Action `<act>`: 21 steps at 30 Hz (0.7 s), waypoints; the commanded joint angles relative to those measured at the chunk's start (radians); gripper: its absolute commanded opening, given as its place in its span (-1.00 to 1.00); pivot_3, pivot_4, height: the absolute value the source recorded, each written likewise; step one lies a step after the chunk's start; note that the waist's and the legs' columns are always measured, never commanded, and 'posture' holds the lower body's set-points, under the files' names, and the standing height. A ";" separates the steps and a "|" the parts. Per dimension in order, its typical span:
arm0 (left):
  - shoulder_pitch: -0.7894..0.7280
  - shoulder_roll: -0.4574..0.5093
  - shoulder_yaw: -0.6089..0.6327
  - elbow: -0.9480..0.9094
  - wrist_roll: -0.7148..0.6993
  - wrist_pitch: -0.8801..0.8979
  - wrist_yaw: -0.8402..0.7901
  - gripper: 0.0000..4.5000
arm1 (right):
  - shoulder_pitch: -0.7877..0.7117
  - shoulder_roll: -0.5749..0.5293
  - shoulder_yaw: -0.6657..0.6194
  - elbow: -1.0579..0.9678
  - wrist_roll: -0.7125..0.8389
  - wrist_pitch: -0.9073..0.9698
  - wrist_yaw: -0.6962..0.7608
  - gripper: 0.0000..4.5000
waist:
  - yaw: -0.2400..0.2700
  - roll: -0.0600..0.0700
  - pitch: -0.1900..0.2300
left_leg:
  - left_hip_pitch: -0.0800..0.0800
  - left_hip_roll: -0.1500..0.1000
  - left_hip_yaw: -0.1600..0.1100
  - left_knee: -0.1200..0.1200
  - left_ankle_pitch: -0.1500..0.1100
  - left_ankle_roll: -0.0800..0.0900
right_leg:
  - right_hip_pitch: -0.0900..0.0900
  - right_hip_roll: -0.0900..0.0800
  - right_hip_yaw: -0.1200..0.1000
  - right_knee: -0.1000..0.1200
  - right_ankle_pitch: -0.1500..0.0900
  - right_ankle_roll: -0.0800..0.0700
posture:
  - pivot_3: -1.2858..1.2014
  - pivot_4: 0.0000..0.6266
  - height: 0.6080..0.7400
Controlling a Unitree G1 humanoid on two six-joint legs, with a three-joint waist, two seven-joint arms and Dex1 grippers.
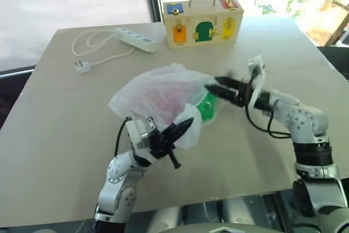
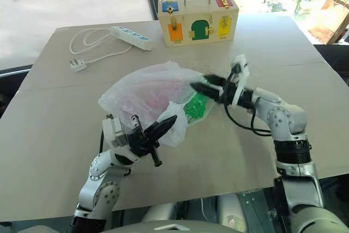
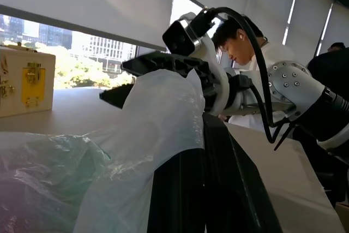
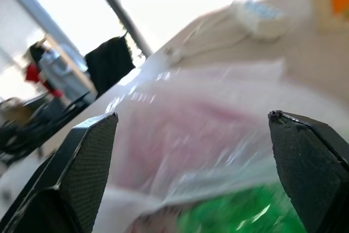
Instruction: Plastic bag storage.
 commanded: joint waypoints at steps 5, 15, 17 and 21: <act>0.013 0.007 0.006 -0.026 -0.012 -0.005 -0.004 -1.00 | 0.085 -0.192 0.050 0.079 -0.228 -0.152 0.091 0.99 | 0.017 0.000 0.000 | -0.002 0.000 0.000 -0.001 0.000 0.000 | -0.001 -0.001 0.000 -0.001 0.000 0.000 | 0.03 -0.52 1.00; 0.010 0.004 0.001 -0.023 -0.011 -0.003 -0.005 -1.00 | 0.125 -0.137 0.077 0.151 -0.288 -0.122 0.077 0.99 | 0.012 0.000 0.000 | 0.000 0.002 0.002 0.000 0.000 0.000 | 0.000 -0.002 0.002 0.000 0.000 -0.001 | 0.03 -0.52 1.00; 0.010 0.006 0.003 -0.024 -0.012 -0.002 -0.006 -1.00 | 0.096 -0.110 0.062 0.192 -0.300 -0.155 0.064 0.99 | 0.014 0.000 0.000 | 0.000 0.002 0.002 0.000 0.000 0.000 | 0.000 -0.001 0.002 0.000 0.000 -0.001 | 0.03 -0.52 1.00; 0.011 0.010 0.008 -0.027 -0.012 0.000 -0.003 -1.00 | 0.047 -0.079 0.038 0.264 -0.314 -0.200 0.049 0.88 | 0.014 0.000 0.000 | 0.000 0.002 0.002 -0.001 0.000 0.000 | 0.000 -0.001 0.002 0.000 0.000 -0.001 | 0.03 -0.52 1.00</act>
